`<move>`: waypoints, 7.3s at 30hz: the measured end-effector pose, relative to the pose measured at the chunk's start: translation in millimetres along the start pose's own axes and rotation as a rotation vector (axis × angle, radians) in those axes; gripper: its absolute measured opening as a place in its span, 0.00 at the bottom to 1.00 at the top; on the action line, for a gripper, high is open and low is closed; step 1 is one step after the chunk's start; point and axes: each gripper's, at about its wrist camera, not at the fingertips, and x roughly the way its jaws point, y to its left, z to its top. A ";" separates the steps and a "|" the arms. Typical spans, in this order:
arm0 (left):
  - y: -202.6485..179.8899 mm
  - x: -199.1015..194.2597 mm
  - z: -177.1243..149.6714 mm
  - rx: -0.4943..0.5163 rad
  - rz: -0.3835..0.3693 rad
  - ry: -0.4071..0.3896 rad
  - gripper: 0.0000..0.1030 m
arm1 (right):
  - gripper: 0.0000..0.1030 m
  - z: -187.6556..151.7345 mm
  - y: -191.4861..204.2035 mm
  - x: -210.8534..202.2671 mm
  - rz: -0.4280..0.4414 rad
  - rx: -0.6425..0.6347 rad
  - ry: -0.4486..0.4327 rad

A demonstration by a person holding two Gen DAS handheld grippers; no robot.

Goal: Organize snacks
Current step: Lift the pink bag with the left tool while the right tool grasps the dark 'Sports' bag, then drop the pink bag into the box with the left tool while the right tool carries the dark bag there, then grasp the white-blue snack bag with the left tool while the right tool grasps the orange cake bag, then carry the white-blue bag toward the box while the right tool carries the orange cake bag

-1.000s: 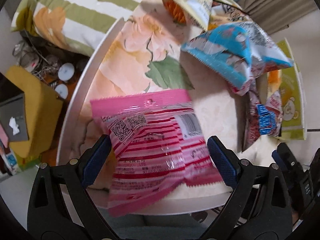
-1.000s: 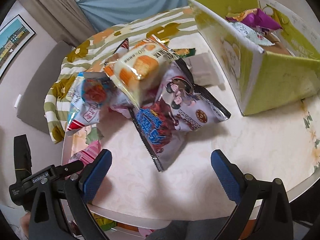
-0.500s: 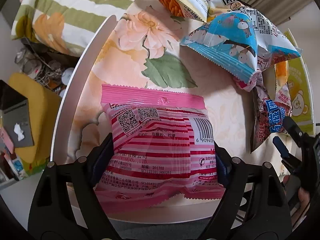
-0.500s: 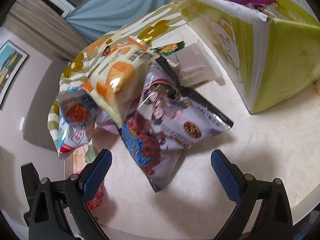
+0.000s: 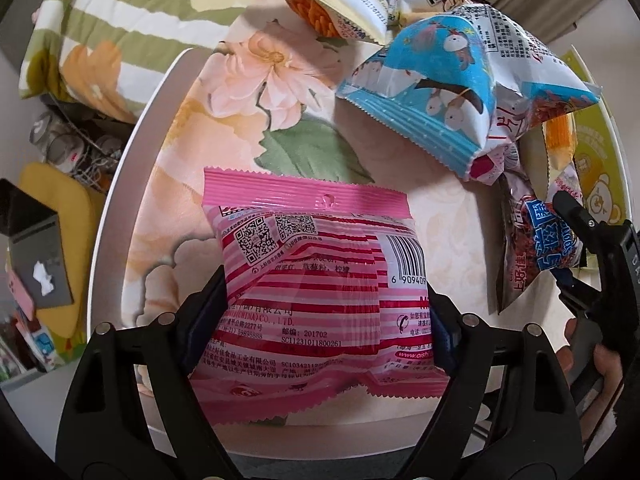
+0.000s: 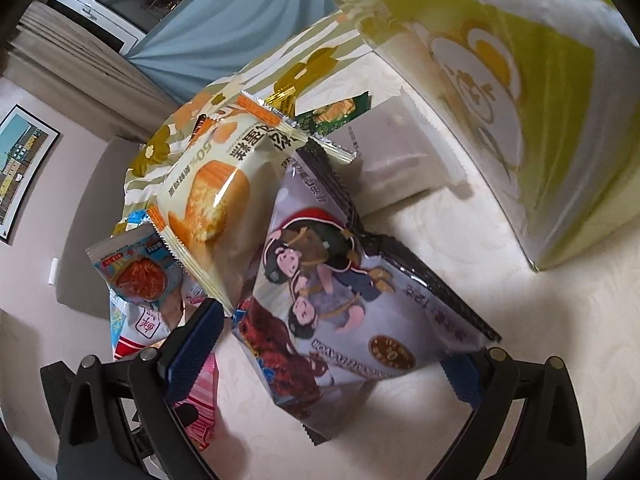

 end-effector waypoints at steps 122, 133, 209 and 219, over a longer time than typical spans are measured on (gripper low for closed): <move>-315.1 -98.7 -20.8 0.276 -0.003 -0.295 0.95 | 0.92 165.4 -123.8 -180.5 -0.080 -0.430 -0.048; -217.2 -152.3 -24.7 0.308 -0.026 -0.383 0.95 | 0.92 122.5 -43.8 -194.9 -0.062 -0.455 -0.150; -100.8 -30.6 99.3 0.581 -0.043 -0.076 0.60 | 0.75 96.2 51.1 52.6 -0.102 0.122 0.156; -96.3 -51.8 95.0 0.587 -0.062 -0.117 0.59 | 0.64 90.9 55.0 32.3 -0.095 0.094 0.119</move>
